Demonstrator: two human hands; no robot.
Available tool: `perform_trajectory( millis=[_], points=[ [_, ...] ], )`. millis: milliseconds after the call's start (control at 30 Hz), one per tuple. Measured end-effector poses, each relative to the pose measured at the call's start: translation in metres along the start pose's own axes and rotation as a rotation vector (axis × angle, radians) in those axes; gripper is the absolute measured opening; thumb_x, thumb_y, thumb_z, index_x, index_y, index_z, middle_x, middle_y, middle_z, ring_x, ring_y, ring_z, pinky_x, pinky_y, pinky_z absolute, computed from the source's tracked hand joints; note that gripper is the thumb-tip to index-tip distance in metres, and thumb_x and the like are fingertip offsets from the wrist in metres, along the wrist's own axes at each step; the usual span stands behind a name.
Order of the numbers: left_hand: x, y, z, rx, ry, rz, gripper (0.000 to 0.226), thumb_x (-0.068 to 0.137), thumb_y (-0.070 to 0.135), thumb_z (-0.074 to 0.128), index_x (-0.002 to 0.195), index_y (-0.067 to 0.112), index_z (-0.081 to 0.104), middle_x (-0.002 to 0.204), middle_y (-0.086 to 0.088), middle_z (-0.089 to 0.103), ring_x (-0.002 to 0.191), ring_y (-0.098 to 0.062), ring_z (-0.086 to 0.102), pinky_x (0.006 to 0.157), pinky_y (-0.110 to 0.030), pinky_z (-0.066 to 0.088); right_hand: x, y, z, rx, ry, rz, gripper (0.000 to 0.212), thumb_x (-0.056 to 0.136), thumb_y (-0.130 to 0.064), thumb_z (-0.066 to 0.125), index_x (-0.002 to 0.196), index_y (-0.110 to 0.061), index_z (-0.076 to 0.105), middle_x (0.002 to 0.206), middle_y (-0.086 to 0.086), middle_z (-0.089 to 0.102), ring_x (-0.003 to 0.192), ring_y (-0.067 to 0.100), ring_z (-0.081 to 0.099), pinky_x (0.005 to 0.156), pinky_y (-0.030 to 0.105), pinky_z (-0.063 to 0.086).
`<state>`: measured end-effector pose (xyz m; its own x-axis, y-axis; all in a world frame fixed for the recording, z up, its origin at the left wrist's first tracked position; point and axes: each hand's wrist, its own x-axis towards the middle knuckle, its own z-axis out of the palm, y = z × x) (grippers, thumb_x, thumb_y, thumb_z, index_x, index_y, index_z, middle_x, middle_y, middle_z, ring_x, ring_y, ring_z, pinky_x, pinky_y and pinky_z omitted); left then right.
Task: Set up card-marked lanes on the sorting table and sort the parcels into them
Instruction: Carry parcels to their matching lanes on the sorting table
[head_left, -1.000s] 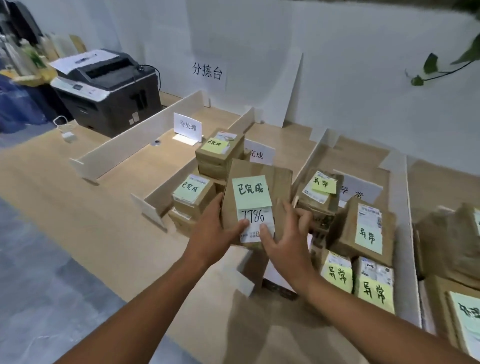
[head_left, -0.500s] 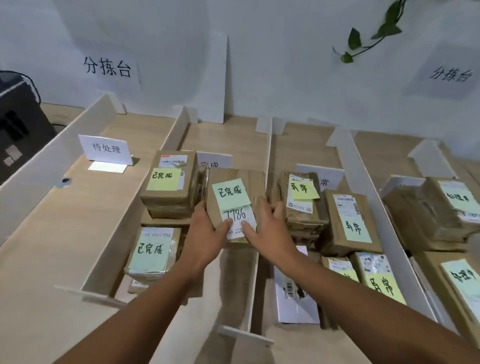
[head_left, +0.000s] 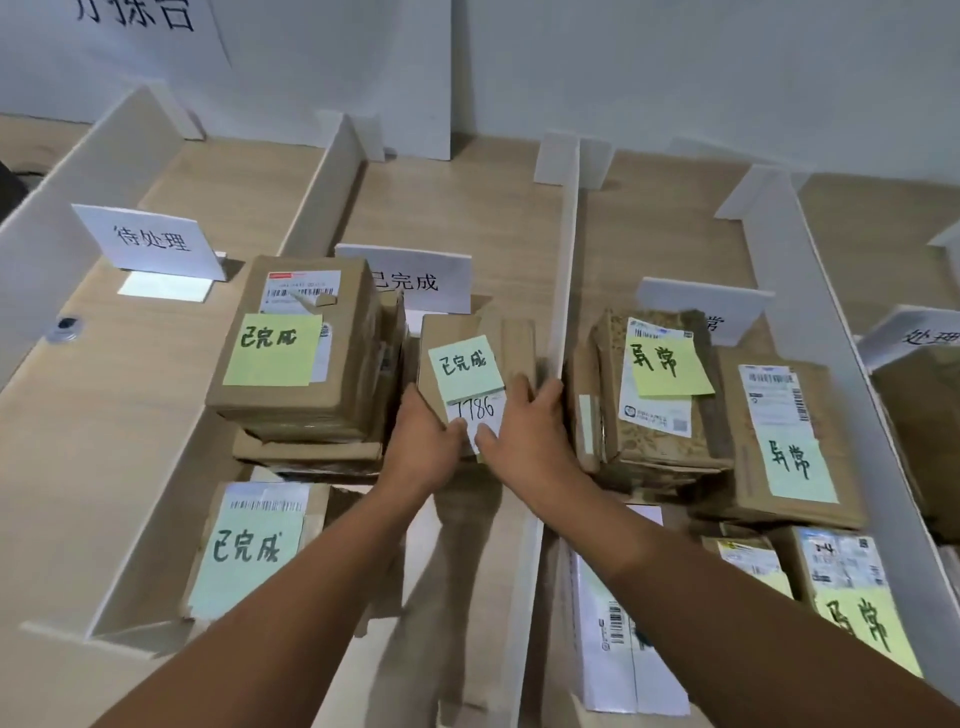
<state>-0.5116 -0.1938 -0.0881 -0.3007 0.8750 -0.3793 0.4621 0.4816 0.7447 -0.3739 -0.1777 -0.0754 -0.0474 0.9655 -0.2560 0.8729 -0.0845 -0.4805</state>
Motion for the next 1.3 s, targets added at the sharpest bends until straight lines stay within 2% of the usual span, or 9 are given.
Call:
perform_trajectory(
  millis=[100, 300, 400, 533, 667, 767, 900, 1100, 1300],
  points=[
    [0.013, -0.011, 0.01, 0.028, 0.006, -0.038, 0.047, 0.092, 0.014, 0.065, 0.132, 0.019, 0.04, 0.129, 0.005, 0.062, 0.098, -0.008, 0.055, 0.061, -0.011, 0.036, 0.01, -0.005, 0.016, -0.057, -0.053, 0.051, 0.067, 0.092, -0.037, 0.068, 0.14, -0.006, 0.032, 0.135, 0.016, 0.026, 0.125, 0.036, 0.041, 0.095, 0.04, 0.047],
    [0.013, -0.007, 0.011, -0.002, 0.029, -0.02, 0.037, 0.092, 0.012, 0.065, 0.122, 0.02, 0.044, 0.134, 0.0, 0.062, 0.112, -0.016, 0.06, 0.086, -0.032, 0.048, 0.018, -0.007, 0.012, -0.069, -0.086, 0.085, 0.069, 0.094, -0.042, 0.064, 0.144, -0.004, 0.033, 0.141, 0.019, 0.026, 0.131, 0.037, 0.034, 0.101, 0.043, 0.044],
    [-0.008, 0.011, -0.002, 0.038, 0.017, 0.106, 0.043, 0.093, 0.014, 0.067, 0.132, 0.016, 0.049, 0.136, -0.003, 0.057, 0.124, -0.022, 0.057, 0.1, -0.044, 0.051, 0.0, -0.012, -0.009, 0.025, -0.048, 0.046, 0.062, 0.095, -0.048, 0.057, 0.14, -0.008, 0.043, 0.138, 0.014, 0.031, 0.129, 0.035, 0.038, 0.098, 0.044, 0.045],
    [-0.054, 0.043, -0.036, 0.184, -0.078, 0.294, 0.06, 0.1, 0.03, 0.062, 0.153, 0.019, 0.038, 0.15, -0.002, 0.048, 0.129, -0.026, 0.053, 0.097, -0.052, 0.054, -0.048, -0.004, -0.062, 0.04, 0.097, -0.08, 0.053, 0.095, -0.047, 0.051, 0.14, -0.018, 0.046, 0.141, 0.006, 0.04, 0.127, 0.029, 0.046, 0.097, 0.042, 0.047],
    [-0.107, 0.079, -0.073, 0.284, -0.137, 0.598, 0.071, 0.096, 0.044, 0.065, 0.157, 0.024, 0.035, 0.16, -0.001, 0.037, 0.147, -0.021, 0.033, 0.119, -0.045, 0.032, -0.122, 0.026, -0.124, -0.05, 0.255, -0.145, 0.063, 0.095, -0.051, 0.053, 0.15, -0.022, 0.041, 0.157, 0.002, 0.036, 0.145, 0.022, 0.029, 0.115, 0.041, 0.035],
    [-0.152, 0.108, -0.077, 0.339, -0.156, 0.782, 0.081, 0.092, 0.062, 0.059, 0.159, 0.028, 0.029, 0.168, -0.002, 0.023, 0.155, -0.023, 0.016, 0.125, -0.045, 0.016, -0.189, 0.054, -0.167, -0.197, 0.345, -0.115, 0.074, 0.095, -0.06, 0.046, 0.158, -0.025, 0.032, 0.165, 0.004, 0.029, 0.153, 0.024, 0.021, 0.123, 0.043, 0.025],
    [-0.21, 0.136, -0.044, 0.414, -0.231, 0.929, 0.091, 0.086, 0.08, 0.047, 0.161, 0.034, 0.021, 0.17, 0.002, 0.014, 0.156, -0.03, 0.006, 0.124, -0.055, 0.012, -0.283, 0.095, -0.206, -0.265, 0.445, 0.003, 0.083, 0.09, -0.069, 0.036, 0.159, -0.024, 0.033, 0.166, 0.006, 0.028, 0.155, 0.028, 0.019, 0.122, 0.051, 0.025],
    [-0.307, 0.16, 0.033, 0.427, -0.372, 1.039, 0.102, 0.073, 0.095, 0.026, 0.16, 0.043, 0.011, 0.17, 0.01, 0.008, 0.157, -0.027, -0.001, 0.122, -0.06, 0.01, -0.397, 0.159, -0.238, -0.311, 0.579, 0.172, 0.073, 0.096, -0.065, 0.047, 0.159, -0.034, 0.029, 0.169, 0.005, 0.021, 0.157, 0.027, 0.012, 0.123, 0.05, 0.019],
    [-0.41, 0.188, 0.118, 0.421, -0.472, 1.077, 0.1, 0.075, 0.094, 0.03, 0.159, 0.044, 0.008, 0.17, 0.01, 0.006, 0.157, -0.028, 0.002, 0.122, -0.059, 0.011, -0.499, 0.242, -0.271, -0.257, 0.678, 0.308, 0.079, 0.091, -0.072, 0.039, 0.16, -0.035, 0.027, 0.169, 0.004, 0.021, 0.156, 0.025, 0.014, 0.125, 0.046, 0.017]
  ],
)
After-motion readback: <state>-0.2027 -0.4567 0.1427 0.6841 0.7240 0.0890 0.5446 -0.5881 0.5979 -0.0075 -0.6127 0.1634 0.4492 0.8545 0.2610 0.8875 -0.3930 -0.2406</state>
